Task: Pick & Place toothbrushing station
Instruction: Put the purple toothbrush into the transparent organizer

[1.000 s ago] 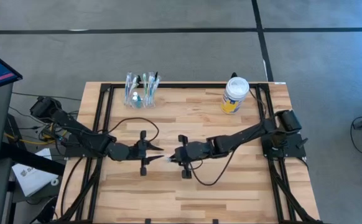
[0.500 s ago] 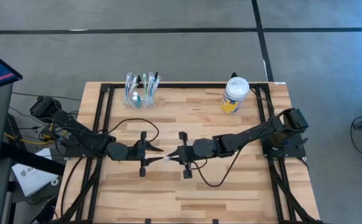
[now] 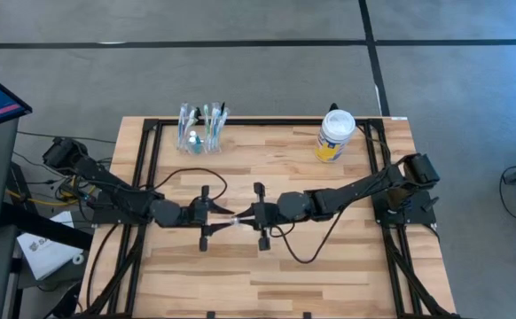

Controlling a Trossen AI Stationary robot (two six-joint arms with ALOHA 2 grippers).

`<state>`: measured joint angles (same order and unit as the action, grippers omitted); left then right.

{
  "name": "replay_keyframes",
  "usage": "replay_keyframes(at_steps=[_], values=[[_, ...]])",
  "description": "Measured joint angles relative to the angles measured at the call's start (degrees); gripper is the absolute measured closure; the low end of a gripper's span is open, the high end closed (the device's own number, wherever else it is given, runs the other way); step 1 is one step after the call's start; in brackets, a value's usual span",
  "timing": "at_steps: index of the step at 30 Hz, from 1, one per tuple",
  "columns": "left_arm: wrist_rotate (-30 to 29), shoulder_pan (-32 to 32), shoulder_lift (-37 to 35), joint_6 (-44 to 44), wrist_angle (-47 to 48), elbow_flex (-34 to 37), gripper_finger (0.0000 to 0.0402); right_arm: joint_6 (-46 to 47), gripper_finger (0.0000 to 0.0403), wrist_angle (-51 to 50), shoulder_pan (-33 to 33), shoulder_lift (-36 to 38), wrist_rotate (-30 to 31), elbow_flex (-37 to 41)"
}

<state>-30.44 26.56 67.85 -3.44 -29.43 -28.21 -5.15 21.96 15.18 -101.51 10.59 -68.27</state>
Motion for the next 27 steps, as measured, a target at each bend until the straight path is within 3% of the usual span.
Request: replay_keyframes(at_steps=[7, 17, 27], values=[[7.2, -3.3, 0.2, -0.2, -3.2, 0.0, 0.0256, -1.3, 0.0396, 1.3, -0.3, 0.0, 0.0, 0.0], [7.9, -6.0, 2.4, -0.2, -7.1, 0.0, 0.0260, -1.5, 0.0396, 1.4, -1.3, 0.0, 0.0, 0.0], [8.0, -6.3, 2.4, -0.2, -8.0, 0.0, 0.0336, -1.5, 0.0391, 1.4, -1.5, 0.0, 0.2, 0.0]])
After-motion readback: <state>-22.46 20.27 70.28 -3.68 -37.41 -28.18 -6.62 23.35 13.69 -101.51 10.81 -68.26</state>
